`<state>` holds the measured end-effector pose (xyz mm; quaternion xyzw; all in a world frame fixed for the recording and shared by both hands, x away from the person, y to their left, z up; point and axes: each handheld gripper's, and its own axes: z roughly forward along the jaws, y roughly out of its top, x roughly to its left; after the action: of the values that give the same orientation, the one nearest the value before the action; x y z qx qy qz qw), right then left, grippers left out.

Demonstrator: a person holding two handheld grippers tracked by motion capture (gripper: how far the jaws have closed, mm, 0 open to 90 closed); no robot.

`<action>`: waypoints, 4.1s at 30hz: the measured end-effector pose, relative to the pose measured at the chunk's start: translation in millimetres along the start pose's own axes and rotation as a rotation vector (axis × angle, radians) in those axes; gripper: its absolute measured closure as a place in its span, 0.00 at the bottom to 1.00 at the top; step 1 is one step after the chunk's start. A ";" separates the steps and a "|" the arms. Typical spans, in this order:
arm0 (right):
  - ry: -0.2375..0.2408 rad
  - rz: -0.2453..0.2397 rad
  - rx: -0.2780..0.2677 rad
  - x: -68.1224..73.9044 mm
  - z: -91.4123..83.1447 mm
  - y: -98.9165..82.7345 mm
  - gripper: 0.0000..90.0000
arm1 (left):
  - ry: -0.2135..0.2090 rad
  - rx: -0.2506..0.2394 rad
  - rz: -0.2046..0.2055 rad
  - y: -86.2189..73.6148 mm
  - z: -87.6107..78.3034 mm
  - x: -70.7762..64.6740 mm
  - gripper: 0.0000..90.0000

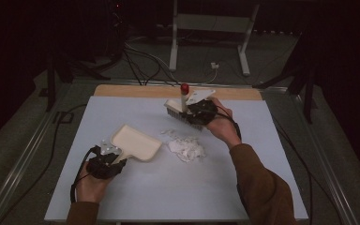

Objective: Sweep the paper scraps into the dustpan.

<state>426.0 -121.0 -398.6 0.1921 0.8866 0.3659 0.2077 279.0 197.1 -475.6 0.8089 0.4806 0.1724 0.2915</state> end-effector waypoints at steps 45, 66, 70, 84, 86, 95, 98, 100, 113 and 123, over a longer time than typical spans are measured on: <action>0.165 -0.117 0.128 -0.5 -11.2 -33.6 0.74 | -0.206 0.095 0.325 13.7 14.7 -29.2 0.74; 0.038 0.011 0.078 -13.6 -0.7 -38.8 0.74 | -0.237 0.099 0.345 17.7 18.1 -30.5 0.74; -0.002 0.028 0.092 -13.4 7.6 -44.7 0.74 | -0.244 0.103 0.350 19.3 18.9 -31.0 0.74; 0.027 -0.007 0.092 -1.7 26.0 -52.1 0.74 | -0.261 0.108 0.353 22.5 21.4 -30.6 0.74; 0.050 -0.024 0.092 1.6 26.8 -51.4 0.74 | -0.262 0.108 0.353 22.8 21.9 -30.8 0.74; 0.095 -0.061 0.089 14.4 27.8 -49.0 0.74 | -0.273 0.105 0.358 24.5 24.0 -33.6 0.74; 0.120 -0.071 0.080 17.1 27.2 -49.2 0.74 | -0.272 0.105 0.361 25.3 24.6 -34.4 0.74; 0.133 -0.081 0.077 18.8 26.6 -49.1 0.74 | -0.273 0.107 0.362 25.7 24.9 -34.8 0.74; 0.214 -0.124 0.042 34.3 21.0 -46.1 0.74 | -0.279 0.107 0.362 27.7 27.3 -38.2 0.74; 0.277 -0.146 -0.018 41.8 14.7 -38.2 0.74 | -0.282 0.109 0.374 28.0 27.2 -38.3 0.74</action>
<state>391.2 -117.3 -445.5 0.0729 0.9151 0.3807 0.1110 294.8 144.8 -478.7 0.9144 0.2857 0.0827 0.2746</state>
